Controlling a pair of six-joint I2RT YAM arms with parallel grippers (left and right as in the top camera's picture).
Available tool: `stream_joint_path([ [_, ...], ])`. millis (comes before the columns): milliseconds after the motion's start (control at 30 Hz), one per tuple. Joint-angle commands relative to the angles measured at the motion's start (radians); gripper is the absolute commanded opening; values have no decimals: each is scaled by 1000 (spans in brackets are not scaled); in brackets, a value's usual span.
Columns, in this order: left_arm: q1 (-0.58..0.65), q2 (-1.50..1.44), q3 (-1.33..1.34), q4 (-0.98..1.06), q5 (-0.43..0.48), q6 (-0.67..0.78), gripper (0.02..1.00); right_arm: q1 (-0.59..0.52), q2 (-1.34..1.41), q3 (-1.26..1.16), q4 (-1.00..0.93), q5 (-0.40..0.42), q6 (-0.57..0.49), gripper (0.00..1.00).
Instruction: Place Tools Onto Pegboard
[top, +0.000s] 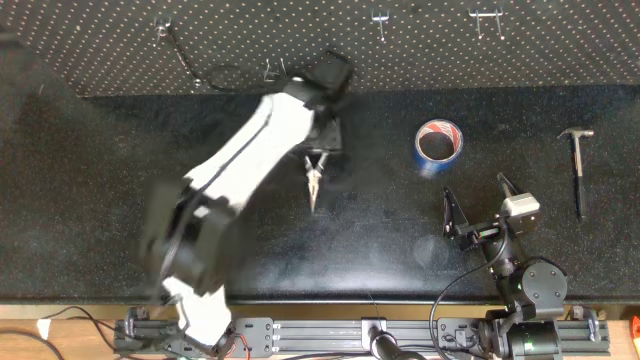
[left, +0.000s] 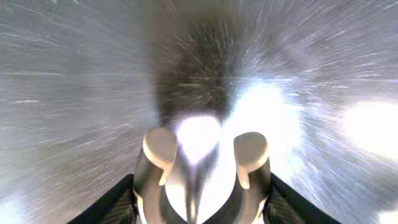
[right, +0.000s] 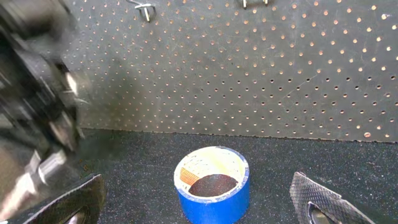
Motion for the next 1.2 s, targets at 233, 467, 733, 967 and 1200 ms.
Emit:
stream_joint_path([
  [233,151,-634,-461,1044,-256,362,29,5,-7,-3,-4,2,0,976],
  [467,191,-411,-462,1295,-252,399,29,5,-7,-3,-4,2,0,976],
  [733,188,-330,-462,1244,-199,348,29,5,-7,-3,-4,2,0,976],
  [967,188,-270,-462,1235,-142,349,397,5,-7,-3,-3,2,0,976],
  [1200,189,-270,-462,1117,-132,350,996,5,-7,-3,-4,2,0,976],
])
